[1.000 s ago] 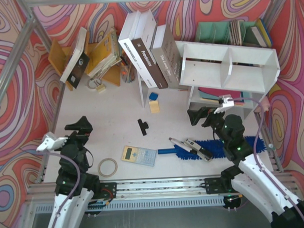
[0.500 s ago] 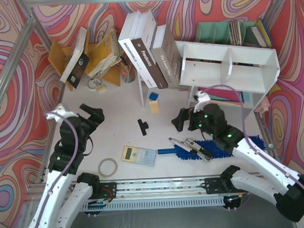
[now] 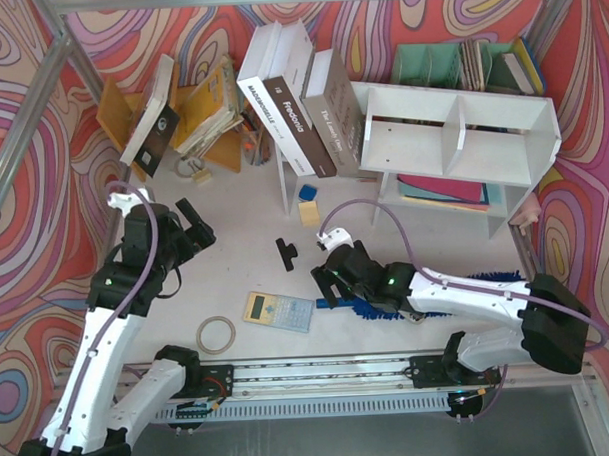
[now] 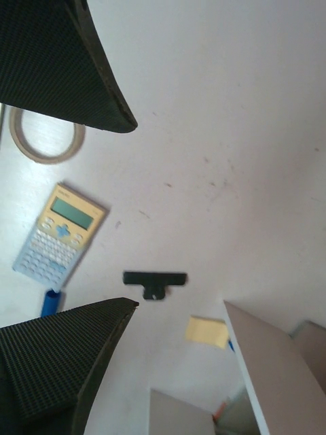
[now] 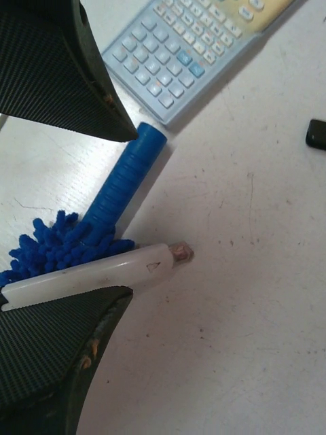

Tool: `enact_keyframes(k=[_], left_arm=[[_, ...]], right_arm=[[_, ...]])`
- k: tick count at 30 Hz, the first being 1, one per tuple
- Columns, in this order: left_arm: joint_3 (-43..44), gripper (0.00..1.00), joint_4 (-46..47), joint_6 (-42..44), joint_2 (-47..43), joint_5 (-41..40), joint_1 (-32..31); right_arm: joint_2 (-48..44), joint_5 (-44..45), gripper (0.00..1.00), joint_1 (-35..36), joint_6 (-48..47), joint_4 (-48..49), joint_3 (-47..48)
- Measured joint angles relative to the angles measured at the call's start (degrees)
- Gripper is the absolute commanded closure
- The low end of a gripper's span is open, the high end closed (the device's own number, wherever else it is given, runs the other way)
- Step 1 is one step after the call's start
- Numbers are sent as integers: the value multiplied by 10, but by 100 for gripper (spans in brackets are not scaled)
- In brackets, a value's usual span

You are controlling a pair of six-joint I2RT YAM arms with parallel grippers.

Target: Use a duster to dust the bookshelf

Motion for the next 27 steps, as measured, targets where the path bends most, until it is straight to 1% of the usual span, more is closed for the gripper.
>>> enact_keyframes(k=[3,5,7,9,12,20,27], left_arm=[[-16,2,-17,24,-4,2,0],[-33,2,-18,35,-17,7,0],[-48,2,-18,44,-35,15,0],[-50,2,-17,52,-50,18,0],[-51,2,-10,60,-73,19,0],[-55,2,-5,63,-94,10,0],[-57,2,-5,63,-99,10,0]], right_arm=[[15,17,25,0,0,0,1],[25,30,30,0,0,-4,7],[43,40,32,0,0,-12,21],[57,47,32,0,0,-17,32],[74,54,37,0,0,-25,45],[116,76,42,0,0,-58,58],[120,83,44,0,0,-72,57]])
